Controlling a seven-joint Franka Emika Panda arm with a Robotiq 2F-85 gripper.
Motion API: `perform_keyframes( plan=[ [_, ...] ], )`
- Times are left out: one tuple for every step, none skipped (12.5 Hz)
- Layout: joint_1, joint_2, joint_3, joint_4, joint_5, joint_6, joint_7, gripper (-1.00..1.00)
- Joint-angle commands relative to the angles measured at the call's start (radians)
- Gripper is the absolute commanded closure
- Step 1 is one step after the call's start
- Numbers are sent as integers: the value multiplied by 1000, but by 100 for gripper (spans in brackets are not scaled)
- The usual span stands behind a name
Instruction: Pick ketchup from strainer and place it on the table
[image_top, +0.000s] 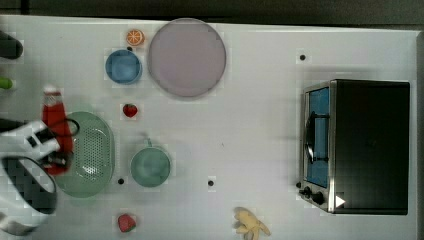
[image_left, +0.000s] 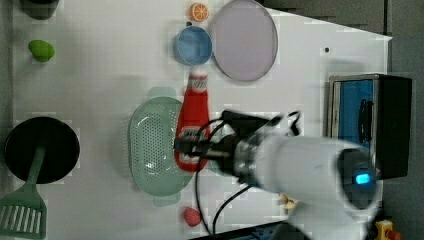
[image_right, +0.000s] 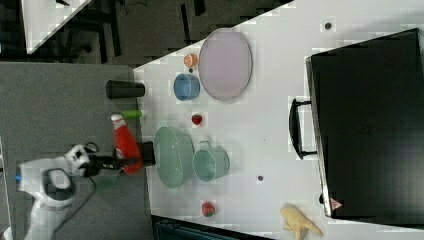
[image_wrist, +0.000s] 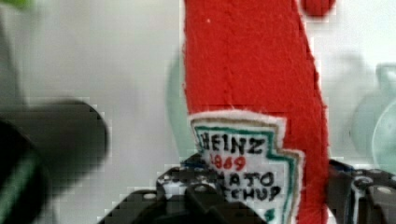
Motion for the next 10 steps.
perform_keyframes(
  plan=[
    [-92, 0, -64, 96, 30, -134, -98, -21],
    [-106, 7, -93, 130, 30, -176, -158, -21],
    [-117, 17, -126, 159, 30, -201, -214, -21],
    [-126, 26, -164, 182, 29, -211, -259, -21],
    [-136, 32, -207, 200, 29, -212, -304, -21],
    [-147, 33, -255, 209, 29, -212, -343, -21],
    [-158, 34, -305, 212, 29, -212, -378, -21],
    [-167, 34, -357, 211, 29, -211, -406, -21],
    [-174, 35, -411, 209, 29, -212, -433, -21],
    [-178, 38, -463, 205, 29, -211, -473, -21]
  ],
)
